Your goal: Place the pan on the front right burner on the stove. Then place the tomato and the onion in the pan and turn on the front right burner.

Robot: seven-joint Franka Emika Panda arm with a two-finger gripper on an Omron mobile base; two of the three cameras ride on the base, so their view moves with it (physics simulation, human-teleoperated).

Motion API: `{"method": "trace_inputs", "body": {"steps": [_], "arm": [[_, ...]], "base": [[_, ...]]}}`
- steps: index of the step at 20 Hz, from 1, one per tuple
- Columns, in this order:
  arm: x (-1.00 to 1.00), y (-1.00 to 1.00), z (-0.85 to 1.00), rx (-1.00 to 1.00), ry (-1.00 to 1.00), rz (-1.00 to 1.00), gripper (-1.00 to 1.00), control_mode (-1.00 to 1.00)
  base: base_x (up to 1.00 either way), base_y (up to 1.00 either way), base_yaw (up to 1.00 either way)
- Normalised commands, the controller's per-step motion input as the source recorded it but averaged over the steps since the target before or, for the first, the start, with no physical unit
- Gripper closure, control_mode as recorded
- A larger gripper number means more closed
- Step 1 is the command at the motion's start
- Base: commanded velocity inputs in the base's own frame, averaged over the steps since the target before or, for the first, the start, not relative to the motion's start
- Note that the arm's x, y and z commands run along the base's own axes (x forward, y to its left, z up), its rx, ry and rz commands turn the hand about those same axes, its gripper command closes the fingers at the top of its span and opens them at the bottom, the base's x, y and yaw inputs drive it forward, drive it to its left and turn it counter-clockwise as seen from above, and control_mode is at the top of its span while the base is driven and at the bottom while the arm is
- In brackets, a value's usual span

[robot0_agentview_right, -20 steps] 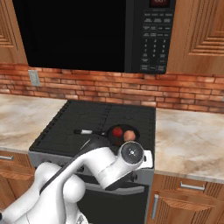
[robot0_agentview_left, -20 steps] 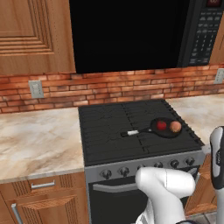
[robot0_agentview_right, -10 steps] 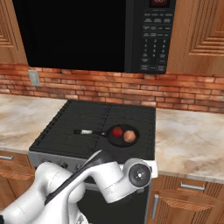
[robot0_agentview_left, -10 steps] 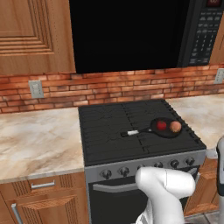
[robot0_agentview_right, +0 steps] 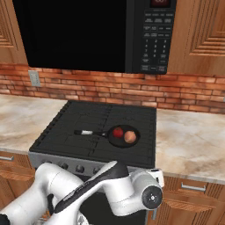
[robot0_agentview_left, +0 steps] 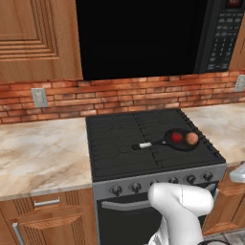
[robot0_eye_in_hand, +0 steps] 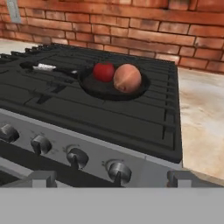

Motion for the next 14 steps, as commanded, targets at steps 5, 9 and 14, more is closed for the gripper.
{"method": "trace_inputs", "body": {"steps": [5, 9, 14], "arm": [[-0.22, 0.0, -0.38, 0.0, -0.09, 0.09, -1.0, -1.0], [-0.01, 0.0, -0.21, 0.0, -0.12, 0.04, -1.0, -1.0], [0.0, 0.0, -0.13, 0.0, -0.12, 0.04, -1.0, -1.0]], "base": [[0.0, 0.0, 0.0], [0.0, 0.0, 0.0], [0.0, 0.0, 0.0]]}}
